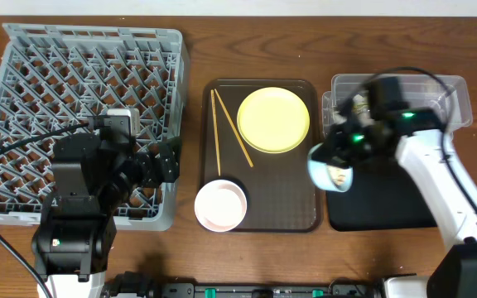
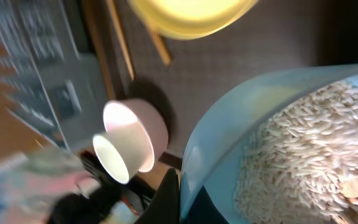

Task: Sort waste into correct bins and load items into the dishwasher
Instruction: 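Tip the blue bowl over the black tray to dump the rice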

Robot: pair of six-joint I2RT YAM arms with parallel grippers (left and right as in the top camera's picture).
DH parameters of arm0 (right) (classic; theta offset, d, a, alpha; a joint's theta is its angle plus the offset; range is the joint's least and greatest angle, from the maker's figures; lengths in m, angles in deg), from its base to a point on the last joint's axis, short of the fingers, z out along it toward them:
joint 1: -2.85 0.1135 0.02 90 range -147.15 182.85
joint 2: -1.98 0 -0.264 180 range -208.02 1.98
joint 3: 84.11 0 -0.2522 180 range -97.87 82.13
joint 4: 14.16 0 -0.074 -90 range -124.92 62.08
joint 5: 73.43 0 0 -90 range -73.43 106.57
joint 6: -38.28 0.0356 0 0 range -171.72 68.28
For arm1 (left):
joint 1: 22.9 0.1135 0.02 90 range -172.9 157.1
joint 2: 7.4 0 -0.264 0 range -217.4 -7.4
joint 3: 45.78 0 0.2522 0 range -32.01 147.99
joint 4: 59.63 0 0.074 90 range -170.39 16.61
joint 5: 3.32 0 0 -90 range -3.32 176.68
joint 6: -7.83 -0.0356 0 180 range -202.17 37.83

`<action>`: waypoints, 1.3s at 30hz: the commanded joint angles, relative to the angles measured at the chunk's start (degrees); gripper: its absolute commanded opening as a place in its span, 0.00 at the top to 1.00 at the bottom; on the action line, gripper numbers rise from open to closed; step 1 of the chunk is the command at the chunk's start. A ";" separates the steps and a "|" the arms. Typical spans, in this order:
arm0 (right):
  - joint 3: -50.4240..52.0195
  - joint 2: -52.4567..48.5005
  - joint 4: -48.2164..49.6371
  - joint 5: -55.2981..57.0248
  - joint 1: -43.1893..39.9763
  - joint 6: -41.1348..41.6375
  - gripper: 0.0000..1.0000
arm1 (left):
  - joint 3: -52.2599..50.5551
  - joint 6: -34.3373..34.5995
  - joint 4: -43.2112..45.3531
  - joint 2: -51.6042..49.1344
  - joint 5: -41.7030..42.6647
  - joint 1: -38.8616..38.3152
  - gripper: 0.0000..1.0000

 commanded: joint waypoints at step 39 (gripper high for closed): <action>26.18 0.87 18.36 -50.97 -34.29 -34.80 0.99 | 1.11 0.28 -0.15 -0.07 0.70 0.24 0.02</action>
